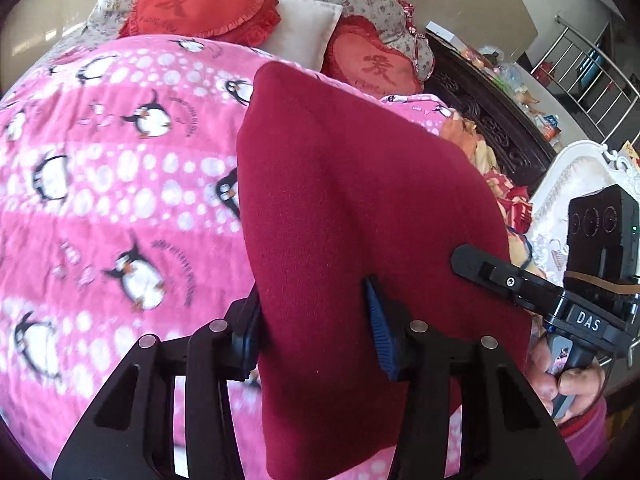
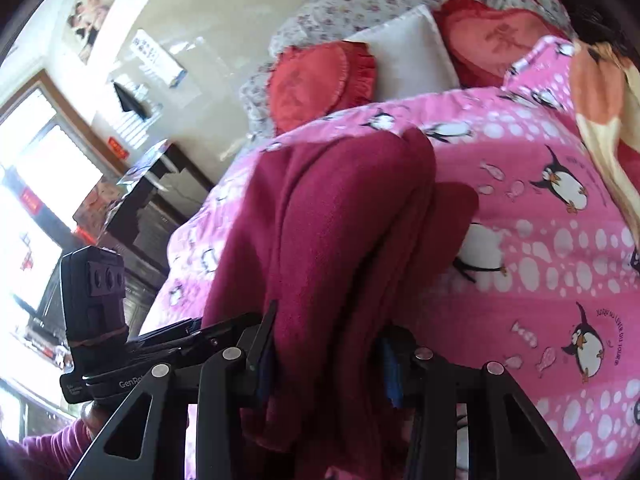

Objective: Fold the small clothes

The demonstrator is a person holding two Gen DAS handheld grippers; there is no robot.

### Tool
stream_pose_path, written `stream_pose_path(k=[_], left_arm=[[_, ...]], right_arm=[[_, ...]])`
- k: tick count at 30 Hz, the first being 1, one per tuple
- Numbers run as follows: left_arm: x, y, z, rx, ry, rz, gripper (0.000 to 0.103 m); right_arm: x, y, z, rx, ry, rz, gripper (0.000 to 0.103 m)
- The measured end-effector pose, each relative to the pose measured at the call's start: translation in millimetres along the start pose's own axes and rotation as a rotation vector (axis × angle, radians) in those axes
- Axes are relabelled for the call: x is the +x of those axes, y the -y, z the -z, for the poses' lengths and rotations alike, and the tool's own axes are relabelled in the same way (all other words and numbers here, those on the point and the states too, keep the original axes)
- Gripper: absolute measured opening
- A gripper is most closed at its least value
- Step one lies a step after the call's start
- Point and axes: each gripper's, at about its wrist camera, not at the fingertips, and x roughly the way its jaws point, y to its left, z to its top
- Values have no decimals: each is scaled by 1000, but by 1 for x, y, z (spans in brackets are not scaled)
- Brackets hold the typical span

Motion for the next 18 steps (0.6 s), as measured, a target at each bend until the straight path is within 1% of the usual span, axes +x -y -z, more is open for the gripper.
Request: stream_pose_path(k=[3,4,7,9,10,11,12,14,18], left_arm=[[-29,-11,22,-19,-20,-40,45],[-38,-16,32,-23,-28,-62,45],[-47,-28,63,-32,-67,-128,45],[-44,-35,79,-45,-92,-156,45],[-40,-40,87,-64,-103,-166,46],[-39,-42,92,-76,-98,-166,47],[-41,-41,95,-73,-79,-170,48],[-47,-35,97,-46,-49,-219,51],[-59,-30,97,-24,-27,-255,51]], right_arm=[[-1,-21,20,-11,-37,-64,41],[1,-26,26,-20,-52,-71,41],[19,-43,48,-40,-119,-91,41],[35,-44,62,-20,-173,-79,42],[43,-44,68,-14,-202,-49,43],[48,-43,73,-21,-222,2,45],[47,-43,76,-34,-221,32,47],[36,-45,74,-28,-185,45,49],[4,-49,55,-10,-52,79,51]])
